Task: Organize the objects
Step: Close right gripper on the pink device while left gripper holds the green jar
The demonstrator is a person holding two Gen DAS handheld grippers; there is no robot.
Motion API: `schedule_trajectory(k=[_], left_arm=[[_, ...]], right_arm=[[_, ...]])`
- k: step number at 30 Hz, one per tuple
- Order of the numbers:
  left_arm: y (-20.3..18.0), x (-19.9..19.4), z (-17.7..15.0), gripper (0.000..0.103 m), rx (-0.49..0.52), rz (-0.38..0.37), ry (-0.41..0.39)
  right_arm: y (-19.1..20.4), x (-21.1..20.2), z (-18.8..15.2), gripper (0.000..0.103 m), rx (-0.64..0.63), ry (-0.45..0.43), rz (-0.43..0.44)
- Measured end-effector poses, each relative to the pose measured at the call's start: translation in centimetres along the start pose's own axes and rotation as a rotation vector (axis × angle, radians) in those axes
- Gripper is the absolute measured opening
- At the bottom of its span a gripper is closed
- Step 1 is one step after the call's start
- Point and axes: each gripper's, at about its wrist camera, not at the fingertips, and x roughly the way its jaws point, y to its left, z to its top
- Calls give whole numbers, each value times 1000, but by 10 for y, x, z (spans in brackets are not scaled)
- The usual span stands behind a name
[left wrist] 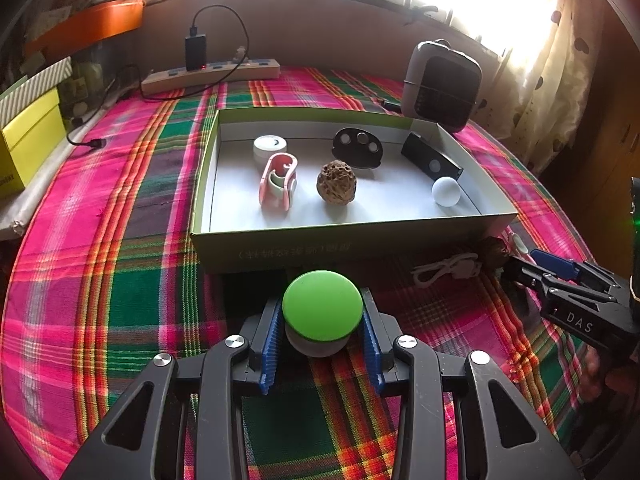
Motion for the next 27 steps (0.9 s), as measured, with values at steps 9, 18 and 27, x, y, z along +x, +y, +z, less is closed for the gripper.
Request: schedule_trajectory(k=[9,18,27], left_arm=[[-3,0,0,33,12,19,1],[-4,0,-1,30,14,32,1],[-5,0,-1,30,14,32,1]], right_arm=[[-3,-2,1,35,8,-6,-1],[-1,-1,1,19,1,-8,0],[-3,-1,1,19,4,-9,3]])
